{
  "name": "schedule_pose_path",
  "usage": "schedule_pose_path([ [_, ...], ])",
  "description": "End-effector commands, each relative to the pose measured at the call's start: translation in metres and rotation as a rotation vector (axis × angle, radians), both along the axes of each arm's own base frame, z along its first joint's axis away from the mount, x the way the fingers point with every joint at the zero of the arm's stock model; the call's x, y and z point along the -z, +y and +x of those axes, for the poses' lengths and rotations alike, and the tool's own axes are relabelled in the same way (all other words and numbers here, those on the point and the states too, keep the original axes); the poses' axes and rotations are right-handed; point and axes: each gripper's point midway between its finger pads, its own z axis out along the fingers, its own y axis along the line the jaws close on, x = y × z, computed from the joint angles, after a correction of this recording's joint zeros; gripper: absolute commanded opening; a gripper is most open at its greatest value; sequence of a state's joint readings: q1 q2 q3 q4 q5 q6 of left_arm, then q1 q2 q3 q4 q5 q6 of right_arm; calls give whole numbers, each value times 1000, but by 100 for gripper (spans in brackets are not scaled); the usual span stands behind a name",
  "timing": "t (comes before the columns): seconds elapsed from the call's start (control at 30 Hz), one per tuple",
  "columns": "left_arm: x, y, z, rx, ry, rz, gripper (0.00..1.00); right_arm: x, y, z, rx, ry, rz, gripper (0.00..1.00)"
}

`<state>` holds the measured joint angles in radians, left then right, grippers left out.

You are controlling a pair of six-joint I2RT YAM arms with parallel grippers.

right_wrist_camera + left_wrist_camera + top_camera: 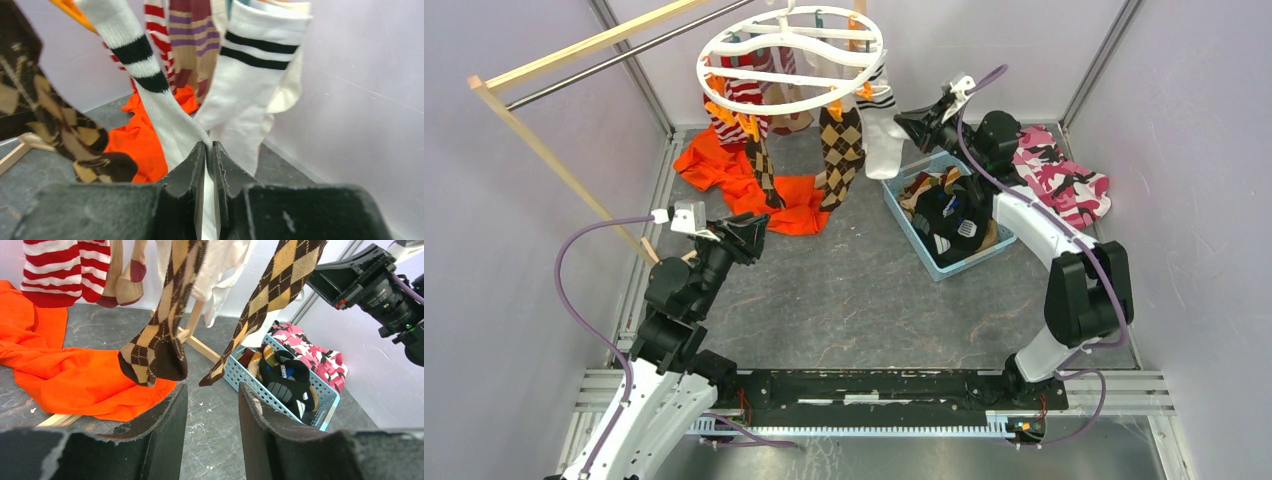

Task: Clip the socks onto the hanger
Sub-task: Adjust the hanger on the clothesline, then pick up the sock from the bin.

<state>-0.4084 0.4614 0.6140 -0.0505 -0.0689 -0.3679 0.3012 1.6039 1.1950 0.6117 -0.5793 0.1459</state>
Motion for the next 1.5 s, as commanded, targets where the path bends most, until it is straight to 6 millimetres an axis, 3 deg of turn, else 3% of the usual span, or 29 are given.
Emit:
schedule_pose_path([
  [0.0, -10, -4, -2, 25, -57, 20, 49, -14, -3, 20, 8, -16, -1, 14],
  [0.2, -6, -7, -3, 44, -51, 19, 49, -20, -6, 32, 23, -30, -10, 14],
  [0.5, -6, -14, 6, 60, -73, 31, 50, -20, -5, 30, -8, -33, -39, 18],
  [0.57, -3, -15, 12, 58, -70, 56, 49, -20, -5, 28, -28, -27, -47, 22],
  [0.7, 1, -19, 29, 49, -79, 136, 48, -22, -13, 21, -59, -22, -71, 41],
  [0.87, 17, -19, 56, -4, -92, 202, 45, -19, -23, 4, -96, -27, -131, 54],
  [1.0, 28, -25, 75, -14, -103, 232, 43, -6, -33, -12, -119, -19, -207, 59],
  [1.17, 36, -36, 91, 15, -105, 259, 39, 29, -49, -31, -126, 57, -339, 65],
  [1.47, 40, -44, 87, 65, -108, 256, 39, 98, -80, -62, -120, 181, -559, 67],
])
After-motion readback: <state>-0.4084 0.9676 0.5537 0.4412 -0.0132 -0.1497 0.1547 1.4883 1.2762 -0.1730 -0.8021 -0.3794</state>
